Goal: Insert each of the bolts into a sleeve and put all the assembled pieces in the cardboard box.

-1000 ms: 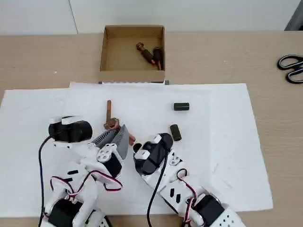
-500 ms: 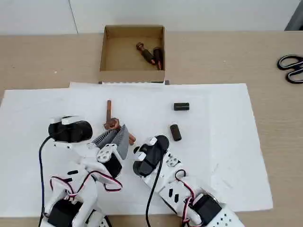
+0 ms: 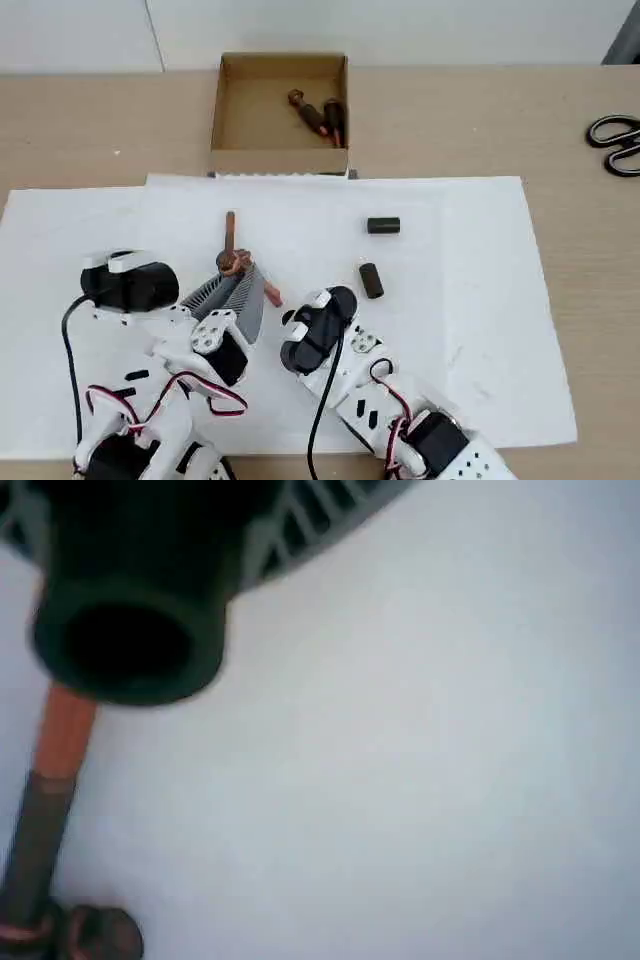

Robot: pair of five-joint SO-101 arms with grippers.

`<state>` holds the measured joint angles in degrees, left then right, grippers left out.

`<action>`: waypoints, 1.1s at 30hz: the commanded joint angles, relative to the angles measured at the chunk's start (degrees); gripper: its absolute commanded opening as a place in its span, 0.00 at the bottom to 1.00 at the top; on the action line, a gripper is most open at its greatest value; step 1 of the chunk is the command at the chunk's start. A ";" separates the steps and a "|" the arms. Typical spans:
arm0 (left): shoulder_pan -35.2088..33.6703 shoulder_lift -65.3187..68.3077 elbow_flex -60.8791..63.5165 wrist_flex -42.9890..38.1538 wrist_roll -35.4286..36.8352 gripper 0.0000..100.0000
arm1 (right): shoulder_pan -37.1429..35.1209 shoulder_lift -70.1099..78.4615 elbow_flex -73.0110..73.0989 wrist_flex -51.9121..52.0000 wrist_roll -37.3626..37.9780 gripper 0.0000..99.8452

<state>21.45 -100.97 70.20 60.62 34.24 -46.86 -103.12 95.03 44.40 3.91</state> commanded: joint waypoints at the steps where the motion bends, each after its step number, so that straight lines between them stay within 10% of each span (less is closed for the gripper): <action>1: 0.09 5.80 -4.09 0.44 -0.35 0.01 | -0.31 -0.48 -0.79 -1.19 0.62 0.00; 33: 5.80 15.21 -1.98 -0.09 1.85 0.01 | -0.48 -0.48 -4.84 -1.19 0.62 0.00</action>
<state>26.81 -85.93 68.44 60.97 35.82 -46.95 -103.12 94.51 44.40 3.91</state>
